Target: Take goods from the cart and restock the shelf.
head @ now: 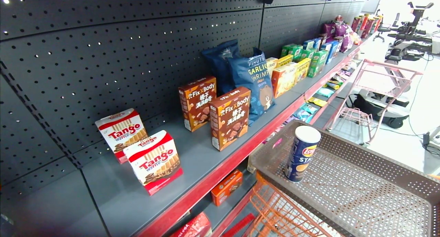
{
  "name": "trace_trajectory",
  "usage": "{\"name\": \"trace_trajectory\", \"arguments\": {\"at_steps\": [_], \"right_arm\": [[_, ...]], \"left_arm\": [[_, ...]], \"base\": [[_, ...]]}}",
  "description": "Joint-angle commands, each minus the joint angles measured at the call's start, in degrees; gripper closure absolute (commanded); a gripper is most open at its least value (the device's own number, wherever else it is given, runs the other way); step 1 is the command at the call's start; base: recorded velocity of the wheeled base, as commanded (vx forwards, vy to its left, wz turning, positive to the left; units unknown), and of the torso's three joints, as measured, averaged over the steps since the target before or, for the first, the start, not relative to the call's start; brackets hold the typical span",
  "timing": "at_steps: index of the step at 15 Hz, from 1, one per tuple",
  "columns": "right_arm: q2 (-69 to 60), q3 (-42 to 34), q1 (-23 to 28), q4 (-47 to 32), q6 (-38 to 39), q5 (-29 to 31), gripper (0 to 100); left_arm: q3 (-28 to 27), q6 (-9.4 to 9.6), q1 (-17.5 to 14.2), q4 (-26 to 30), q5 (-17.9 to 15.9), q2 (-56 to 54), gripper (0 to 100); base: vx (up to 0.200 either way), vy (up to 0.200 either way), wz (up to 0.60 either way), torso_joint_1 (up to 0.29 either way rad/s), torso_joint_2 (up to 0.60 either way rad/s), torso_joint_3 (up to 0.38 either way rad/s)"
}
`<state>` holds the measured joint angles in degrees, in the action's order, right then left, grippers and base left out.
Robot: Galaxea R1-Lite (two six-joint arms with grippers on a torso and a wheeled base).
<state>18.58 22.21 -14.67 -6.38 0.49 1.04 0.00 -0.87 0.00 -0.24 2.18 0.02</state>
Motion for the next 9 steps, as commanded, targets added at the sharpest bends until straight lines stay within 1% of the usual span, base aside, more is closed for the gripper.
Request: {"name": "trace_trajectory", "arguments": {"at_steps": [1,5,8,9], "right_arm": [[8.49,-0.06,-0.28,3.91,0.04,1.25,0],[19.39,0.03,-0.36,11.30,-0.14,1.07,0],[29.50,-0.41,-0.63,21.84,-0.14,0.81,0],[32.13,0.03,-0.72,24.13,-0.14,0.63,0]], "left_arm": [[0.00,-0.01,0.00,-0.02,0.02,-0.02,0],[0.00,-0.01,0.09,-0.02,0.02,-0.02,0],[0.00,-0.01,0.00,-0.02,0.02,-0.02,0],[0.00,-0.01,0.00,-0.02,0.02,-0.02,0]], "base": [[0.000,0.000,0.00,0.000,0.00,0.000],[0.000,0.000,0.00,0.000,0.00,0.000],[0.000,0.000,0.00,0.000,0.00,0.000],[0.000,0.000,0.00,0.000,0.00,0.000]]}}
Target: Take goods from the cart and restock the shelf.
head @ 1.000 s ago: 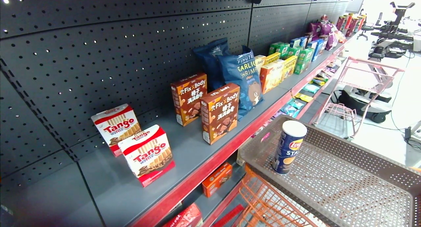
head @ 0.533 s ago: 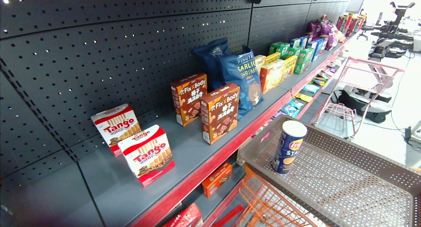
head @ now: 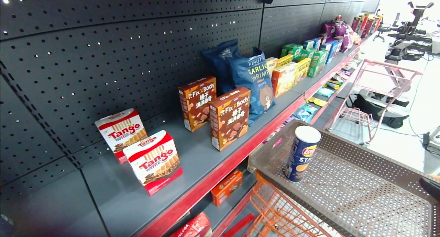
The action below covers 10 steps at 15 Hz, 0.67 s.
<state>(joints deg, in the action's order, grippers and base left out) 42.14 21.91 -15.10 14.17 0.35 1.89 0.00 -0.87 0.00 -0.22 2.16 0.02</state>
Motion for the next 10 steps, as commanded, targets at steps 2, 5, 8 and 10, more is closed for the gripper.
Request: {"name": "trace_trajectory", "arguments": {"at_steps": [2,5,8,10], "right_arm": [[13.67,0.24,-0.19,8.51,-0.35,-0.92,0],[19.47,-1.43,-0.10,15.19,-0.35,-0.92,0],[22.54,-3.36,0.16,15.45,-0.18,-0.92,0],[26.32,-3.19,0.16,16.24,0.00,-0.92,0]], "left_arm": [[0.00,-0.01,0.00,-0.04,0.04,-0.02,0],[0.00,-0.01,0.00,-0.04,0.04,-0.02,0],[0.00,-0.01,0.00,-0.04,0.04,-0.02,0],[0.00,-0.01,0.00,-0.04,0.04,-0.02,0]], "base": [[0.000,0.000,0.00,0.000,0.00,0.000],[0.000,0.000,0.00,0.000,0.00,0.000],[0.000,0.000,0.00,0.000,0.00,0.000],[0.000,0.000,0.00,0.000,0.00,0.000]]}}
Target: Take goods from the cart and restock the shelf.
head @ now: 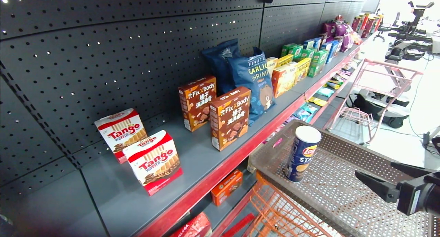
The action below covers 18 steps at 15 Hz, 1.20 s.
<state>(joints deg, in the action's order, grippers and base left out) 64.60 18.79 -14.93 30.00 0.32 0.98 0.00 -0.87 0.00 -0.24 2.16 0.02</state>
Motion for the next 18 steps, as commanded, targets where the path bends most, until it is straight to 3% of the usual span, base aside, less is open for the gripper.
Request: {"name": "trace_trajectory", "arguments": {"at_steps": [1,6,10,13,18], "right_arm": [[6.42,0.02,0.08,2.69,0.12,0.08,0],[20.30,1.87,0.61,14.21,-0.05,-0.10,0],[34.72,9.34,3.68,24.84,-0.93,-2.65,0],[40.61,15.23,4.39,26.07,-2.78,-3.88,0],[42.72,17.16,1.49,26.07,-2.78,-3.96,0]], "left_arm": [[0.00,-0.01,0.00,-0.02,0.04,-0.02,0],[0.00,-0.01,0.00,-0.02,0.04,-0.02,0],[0.00,-0.01,0.00,-0.02,0.04,-0.02,0],[0.00,-0.01,0.00,-0.02,0.04,-0.02,0],[0.00,-0.01,0.00,-0.02,0.04,-0.02,0]], "base": [[0.000,0.000,0.00,0.000,0.00,0.000],[0.000,0.000,0.00,0.000,0.00,0.000],[0.000,0.000,0.00,0.000,0.00,0.000],[0.000,0.000,0.00,0.000,0.00,0.000],[0.000,0.000,0.00,0.000,0.00,0.000]]}}
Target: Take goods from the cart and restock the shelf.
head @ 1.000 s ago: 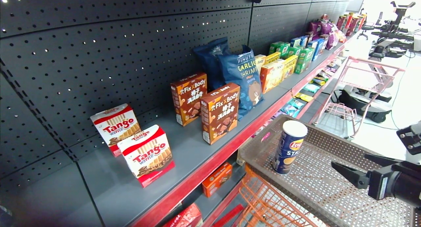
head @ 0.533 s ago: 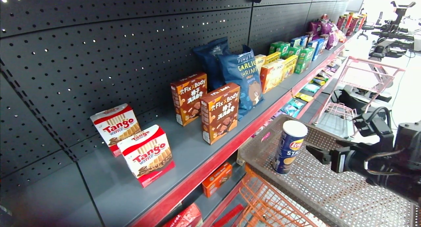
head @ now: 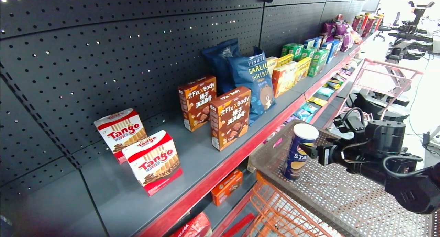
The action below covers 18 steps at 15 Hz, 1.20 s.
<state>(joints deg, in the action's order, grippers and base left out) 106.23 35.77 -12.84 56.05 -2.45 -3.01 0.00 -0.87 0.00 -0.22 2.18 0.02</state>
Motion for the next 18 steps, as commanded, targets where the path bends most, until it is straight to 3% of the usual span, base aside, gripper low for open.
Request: {"name": "trace_trajectory", "arguments": {"at_steps": [1,9,13,18], "right_arm": [[1.35,0.18,-0.96,0.02,-0.01,0.02,0],[7.15,0.80,-2.28,3.80,0.08,-0.07,0],[14.09,4.14,-2.19,9.25,-0.01,-0.33,0],[19.28,9.94,-2.19,9.51,-0.01,-0.07,0]], "left_arm": [[0.00,-0.01,0.00,-0.04,0.02,-0.02,0],[0.00,-0.01,0.00,-0.04,0.02,-0.02,0],[0.00,-0.01,0.00,-0.04,0.02,-0.02,0],[0.00,-0.01,0.00,-0.04,0.02,-0.02,0]], "base": [[0.000,0.000,0.00,0.000,0.00,0.000],[0.000,0.000,0.00,0.000,0.00,0.000],[0.000,0.000,0.00,0.000,0.00,0.000],[0.000,0.000,0.00,0.000,0.00,0.000]]}}
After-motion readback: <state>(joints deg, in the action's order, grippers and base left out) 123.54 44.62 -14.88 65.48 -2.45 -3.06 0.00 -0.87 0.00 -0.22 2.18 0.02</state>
